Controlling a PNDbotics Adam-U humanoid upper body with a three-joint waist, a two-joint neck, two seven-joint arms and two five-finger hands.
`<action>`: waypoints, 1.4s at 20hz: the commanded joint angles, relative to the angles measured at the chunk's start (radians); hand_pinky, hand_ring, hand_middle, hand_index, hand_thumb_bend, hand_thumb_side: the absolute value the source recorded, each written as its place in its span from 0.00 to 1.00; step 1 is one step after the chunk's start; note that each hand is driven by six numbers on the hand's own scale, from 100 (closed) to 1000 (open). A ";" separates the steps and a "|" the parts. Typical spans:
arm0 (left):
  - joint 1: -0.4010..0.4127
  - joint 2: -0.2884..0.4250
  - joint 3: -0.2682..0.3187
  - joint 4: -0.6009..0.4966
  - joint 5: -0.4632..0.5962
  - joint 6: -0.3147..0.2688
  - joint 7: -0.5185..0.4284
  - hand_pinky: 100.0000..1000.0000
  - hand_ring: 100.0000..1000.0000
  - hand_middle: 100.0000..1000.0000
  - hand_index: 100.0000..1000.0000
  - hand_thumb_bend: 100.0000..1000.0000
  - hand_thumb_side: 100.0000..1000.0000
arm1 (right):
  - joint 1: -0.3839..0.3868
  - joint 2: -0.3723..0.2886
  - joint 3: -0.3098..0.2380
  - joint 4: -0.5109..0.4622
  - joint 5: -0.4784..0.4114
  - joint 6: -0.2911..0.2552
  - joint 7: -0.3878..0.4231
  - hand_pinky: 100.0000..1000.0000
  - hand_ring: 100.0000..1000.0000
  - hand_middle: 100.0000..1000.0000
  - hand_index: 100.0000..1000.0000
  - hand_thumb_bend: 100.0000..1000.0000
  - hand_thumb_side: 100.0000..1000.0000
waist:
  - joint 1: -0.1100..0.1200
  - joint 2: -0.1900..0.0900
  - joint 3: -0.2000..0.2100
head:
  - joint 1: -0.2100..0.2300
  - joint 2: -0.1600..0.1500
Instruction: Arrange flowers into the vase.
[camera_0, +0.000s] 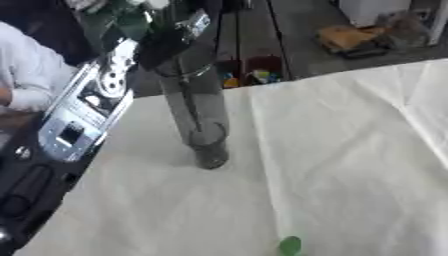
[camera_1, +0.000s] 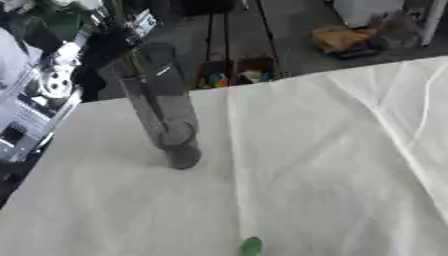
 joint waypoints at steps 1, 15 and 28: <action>-0.023 0.037 0.024 -0.017 -0.014 0.002 -0.035 0.74 0.90 0.85 0.93 0.45 0.93 | -0.006 -0.007 -0.004 -0.017 -0.009 0.005 0.000 0.66 0.75 0.40 0.75 0.00 1.00 | -0.005 -0.025 0.002 | -0.001 -0.008; -0.025 0.032 0.029 0.011 -0.054 -0.029 -0.181 0.90 1.00 0.97 1.00 0.54 1.00 | -0.007 -0.006 -0.005 -0.017 -0.010 0.008 0.001 0.66 0.75 0.40 0.75 0.00 1.00 | -0.001 -0.020 -0.005 | 0.002 -0.012; -0.028 0.026 0.048 0.024 -0.161 -0.071 -0.368 1.00 1.00 1.00 1.00 0.64 1.00 | -0.006 -0.004 -0.006 -0.017 -0.012 0.012 0.006 0.66 0.76 0.39 0.75 0.00 1.00 | 0.001 -0.017 -0.007 | 0.002 -0.017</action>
